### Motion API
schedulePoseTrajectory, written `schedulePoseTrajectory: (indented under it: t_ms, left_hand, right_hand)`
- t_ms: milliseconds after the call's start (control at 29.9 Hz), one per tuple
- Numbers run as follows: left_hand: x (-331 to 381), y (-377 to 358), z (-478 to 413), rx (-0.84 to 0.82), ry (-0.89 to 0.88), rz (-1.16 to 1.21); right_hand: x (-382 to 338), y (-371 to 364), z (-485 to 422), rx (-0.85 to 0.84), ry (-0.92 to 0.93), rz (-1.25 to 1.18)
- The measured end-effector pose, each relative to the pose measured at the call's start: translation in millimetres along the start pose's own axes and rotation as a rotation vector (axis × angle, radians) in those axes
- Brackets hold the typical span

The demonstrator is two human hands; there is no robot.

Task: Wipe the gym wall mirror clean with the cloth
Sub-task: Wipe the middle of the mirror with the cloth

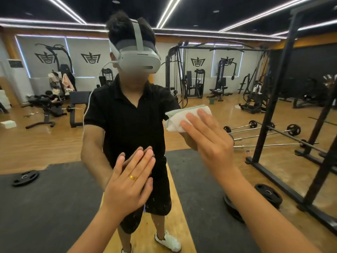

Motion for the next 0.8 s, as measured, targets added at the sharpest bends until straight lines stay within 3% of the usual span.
schedulePoseTrajectory:
  t_ms: [67, 201, 301, 435, 535, 702, 802]
  left_hand:
    - [0, 1, -1, 0.007, -0.010, -0.011]
    - [3, 0, -2, 0.029, 0.001, -0.018]
    - [3, -2, 1, 0.041, 0.008, -0.019]
    - [5, -5, 2, 0.062, 0.021, -0.009]
    - [4, -4, 0, 0.064, 0.011, -0.013]
    - [5, -6, 0, 0.092, 0.007, -0.022]
    - [6, -8, 0, 0.106, 0.026, -0.008]
  right_hand:
    - [17, 1, -3, 0.003, -0.006, 0.008]
    - [42, 1, -12, 0.043, -0.263, 0.007]
    - [5, -2, -3, 0.079, -0.436, -0.013]
    - [-59, -5, 48, 0.004, -0.250, -0.109]
    - [-28, -2, 35, -0.011, -0.077, -0.059]
    - [51, -2, -21, 0.122, -0.415, 0.024]
    - [34, -1, -15, 0.092, -0.486, -0.023]
Point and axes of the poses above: each hand's wrist, its own z-axis away from the middle knuckle, its own y-axis out of the back of the hand, x = y × z, the point moved 1 cm from there along -z, towards the middle knuckle, and after that the axes turned 15 degrees about z, right-handed, at the moved point
